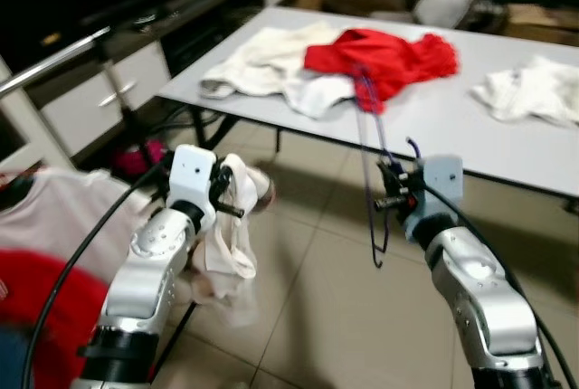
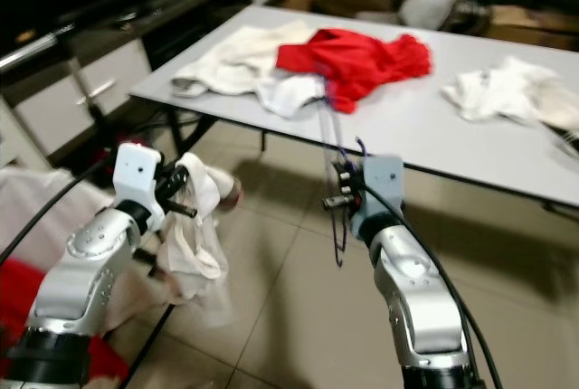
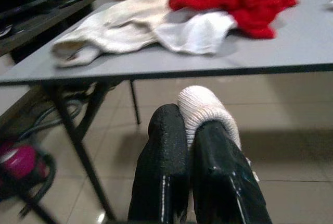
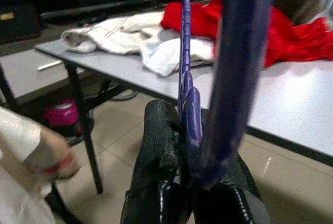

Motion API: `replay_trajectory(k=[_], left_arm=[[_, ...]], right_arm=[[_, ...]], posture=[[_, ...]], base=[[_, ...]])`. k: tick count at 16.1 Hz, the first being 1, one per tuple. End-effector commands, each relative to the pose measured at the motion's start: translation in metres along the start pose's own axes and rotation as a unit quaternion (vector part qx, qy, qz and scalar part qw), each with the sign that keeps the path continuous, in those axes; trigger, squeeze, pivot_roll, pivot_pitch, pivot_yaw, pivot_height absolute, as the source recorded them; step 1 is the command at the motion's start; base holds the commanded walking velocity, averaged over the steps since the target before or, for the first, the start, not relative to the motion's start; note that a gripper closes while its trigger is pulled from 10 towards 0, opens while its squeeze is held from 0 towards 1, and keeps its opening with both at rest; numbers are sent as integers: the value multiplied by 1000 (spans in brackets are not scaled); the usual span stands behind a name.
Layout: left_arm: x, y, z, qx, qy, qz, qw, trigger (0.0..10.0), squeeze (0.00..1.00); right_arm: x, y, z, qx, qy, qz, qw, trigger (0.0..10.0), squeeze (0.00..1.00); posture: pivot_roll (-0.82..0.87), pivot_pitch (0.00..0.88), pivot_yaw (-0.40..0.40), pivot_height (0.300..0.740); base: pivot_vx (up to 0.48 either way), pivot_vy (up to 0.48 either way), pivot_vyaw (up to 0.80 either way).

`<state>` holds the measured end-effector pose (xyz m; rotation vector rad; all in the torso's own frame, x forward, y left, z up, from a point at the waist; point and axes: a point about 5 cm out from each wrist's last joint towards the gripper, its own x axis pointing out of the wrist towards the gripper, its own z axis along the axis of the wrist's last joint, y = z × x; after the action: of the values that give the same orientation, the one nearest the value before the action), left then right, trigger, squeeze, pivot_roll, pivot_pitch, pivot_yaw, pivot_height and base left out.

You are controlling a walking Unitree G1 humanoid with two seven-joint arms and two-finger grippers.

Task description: Hang hanger

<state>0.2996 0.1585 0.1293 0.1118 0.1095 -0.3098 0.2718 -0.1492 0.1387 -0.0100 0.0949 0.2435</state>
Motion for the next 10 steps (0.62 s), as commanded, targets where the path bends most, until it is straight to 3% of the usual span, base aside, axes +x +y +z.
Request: replay_trajectory(k=[1,4,9,10], left_arm=[[5,1,12,0,-20,-7,1000,10000,0],[8,6,15,-4,-22,11,1000,10000,0],[10,12,19,-16,-31,23,999,10000,0],[11,14,21,-22,-35,22,999,10000,0]], right_arm=[[1,-2,4,-8,-3,10,1000,10000,0],[3,-5,4,-15,1,5,1000,10000,0],[5,-4,3,-28,5,18,999,10000,0],[6,-4,4,-24,6,27,999,10000,0]], posture=[[-62,0,52,740],[-60,0,47,740],[-57,0,33,740],[-56,0,28,740]], base=[[0,0,-800],[0,0,0],[241,0,0],[274,0,-800]])
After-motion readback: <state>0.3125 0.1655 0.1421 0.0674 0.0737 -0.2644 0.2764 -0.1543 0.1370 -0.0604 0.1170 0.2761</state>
